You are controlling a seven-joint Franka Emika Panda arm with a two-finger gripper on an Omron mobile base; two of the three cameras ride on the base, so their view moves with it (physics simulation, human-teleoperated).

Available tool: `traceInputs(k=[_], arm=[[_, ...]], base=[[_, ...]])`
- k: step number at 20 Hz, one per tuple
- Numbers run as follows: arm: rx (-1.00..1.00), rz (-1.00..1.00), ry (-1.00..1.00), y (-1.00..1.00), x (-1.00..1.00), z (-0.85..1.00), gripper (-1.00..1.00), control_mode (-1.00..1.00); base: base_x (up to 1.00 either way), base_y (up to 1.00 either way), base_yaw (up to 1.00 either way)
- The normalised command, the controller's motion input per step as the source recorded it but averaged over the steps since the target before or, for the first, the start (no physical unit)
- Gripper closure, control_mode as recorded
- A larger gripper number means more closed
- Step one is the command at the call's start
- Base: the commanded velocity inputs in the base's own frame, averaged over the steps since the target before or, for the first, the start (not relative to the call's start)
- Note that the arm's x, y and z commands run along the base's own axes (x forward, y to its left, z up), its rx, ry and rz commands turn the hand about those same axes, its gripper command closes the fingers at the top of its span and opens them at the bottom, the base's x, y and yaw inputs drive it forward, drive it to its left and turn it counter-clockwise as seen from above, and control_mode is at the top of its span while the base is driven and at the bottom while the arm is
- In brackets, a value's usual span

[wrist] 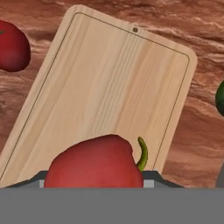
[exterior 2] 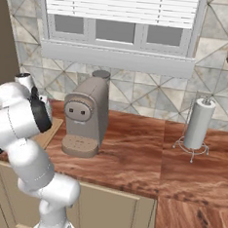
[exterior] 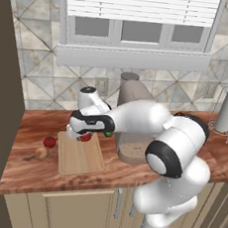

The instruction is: Place the avocado, onion, tomato, and bell pepper on the cutting board.

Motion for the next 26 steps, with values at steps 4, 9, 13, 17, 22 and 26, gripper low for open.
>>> traceInputs(k=[4,9,13,17,22,26], arm=[[0.01,-0.02,0.01,0.17,0.32,-0.10,1.00,-1.00],[0.00,-0.06,0.00,0.25,0.29,-0.10,1.00,-1.00],[0.00,-0.08,0.00,0.24,0.14,-0.15,1.00,-1.00],[0.00,-0.07,0.01,0.10,0.16,-0.25,1.00,-1.00],[0.00,-0.04,0.00,0.00,0.19,-0.37,1.00,-1.00],[0.00,-0.04,0.00,0.00,0.16,-0.37,1.00,-1.00]], base=[[0.00,0.00,0.00],[0.00,0.00,0.00],[0.00,0.00,0.00],[0.00,0.00,0.00],[0.00,0.00,0.00],[0.00,0.00,0.00]])
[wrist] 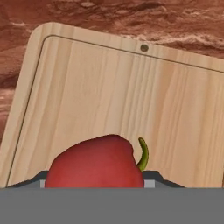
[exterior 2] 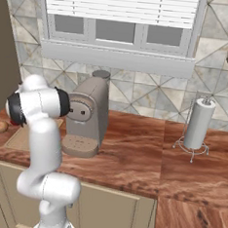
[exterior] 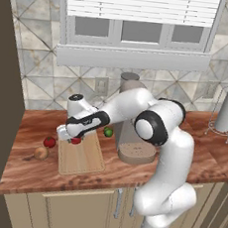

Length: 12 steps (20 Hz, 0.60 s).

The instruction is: Place the avocado, onion, tomato, and bell pepper on the cutting board.

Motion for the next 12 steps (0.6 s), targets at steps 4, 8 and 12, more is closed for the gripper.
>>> traceInputs(k=[4,8,12], arm=[[0.00,-0.06,0.01,0.08,0.11,-0.21,1.00,-1.00],[0.00,-0.05,0.00,0.06,0.09,-0.25,1.00,-1.00],[0.00,-0.05,0.00,0.00,0.09,-0.23,1.00,-1.00]], base=[[0.00,0.00,0.00],[0.00,0.00,0.00],[0.00,0.00,0.00]])
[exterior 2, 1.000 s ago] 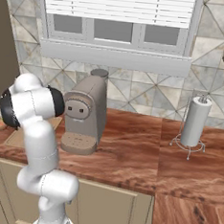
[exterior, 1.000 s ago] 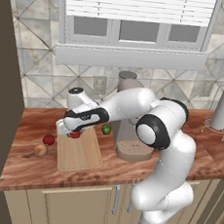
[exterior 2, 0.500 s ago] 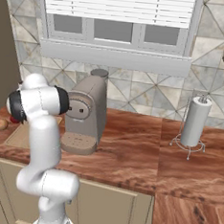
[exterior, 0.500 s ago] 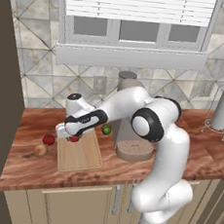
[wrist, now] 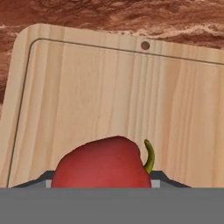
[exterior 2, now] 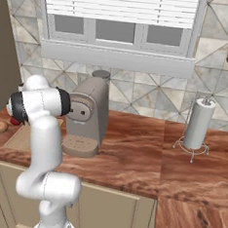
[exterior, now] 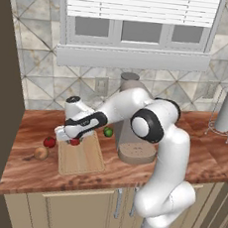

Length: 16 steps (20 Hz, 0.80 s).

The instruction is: Place the avocado, onion, tomato, and bell pepper on the cutting board.

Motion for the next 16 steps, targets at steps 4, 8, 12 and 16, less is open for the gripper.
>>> traceInputs(k=[4,8,12,16], arm=[[0.00,-0.04,0.00,0.02,0.06,-0.22,-1.00,-1.00],[0.00,-0.04,-0.01,0.03,-0.02,-0.07,-1.00,-1.00],[0.00,-0.03,-0.07,0.00,-0.16,0.00,-1.00,-1.00],[0.00,-0.02,-0.10,0.00,-0.26,0.10,-1.00,-1.00]], base=[[0.00,0.00,0.00],[0.00,0.00,0.00],[0.00,0.00,0.00],[0.00,0.00,0.00]])
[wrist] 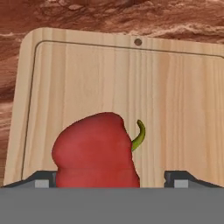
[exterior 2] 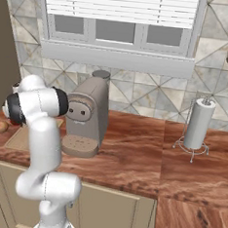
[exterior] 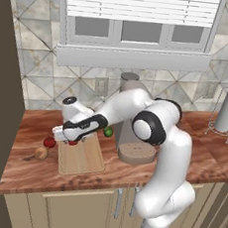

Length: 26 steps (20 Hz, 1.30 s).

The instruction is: Place the avocado, onion, tomato, and bell pepper on the cutting board.

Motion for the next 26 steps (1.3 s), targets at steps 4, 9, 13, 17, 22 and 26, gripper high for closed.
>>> traceInputs(k=[4,9,13,17,22,26], arm=[[0.00,-0.01,-0.13,0.00,-0.24,0.27,-1.00,-1.00],[0.03,-0.02,-0.18,-0.01,-0.34,0.53,-1.00,-1.00],[0.03,-0.08,-0.21,-0.20,-0.59,0.54,-1.00,-1.00],[0.02,-0.13,-0.17,-0.24,-0.50,0.43,-1.00,-1.00],[0.05,-0.09,-0.14,-0.28,-0.31,0.43,-1.00,-1.00],[0.03,0.00,-0.10,-0.36,-0.31,0.44,-1.00,-1.00]], base=[[0.00,0.00,0.00],[0.00,0.00,0.00],[0.00,0.00,0.00],[0.00,0.00,0.00],[0.00,0.00,0.00],[0.00,0.00,0.00]])
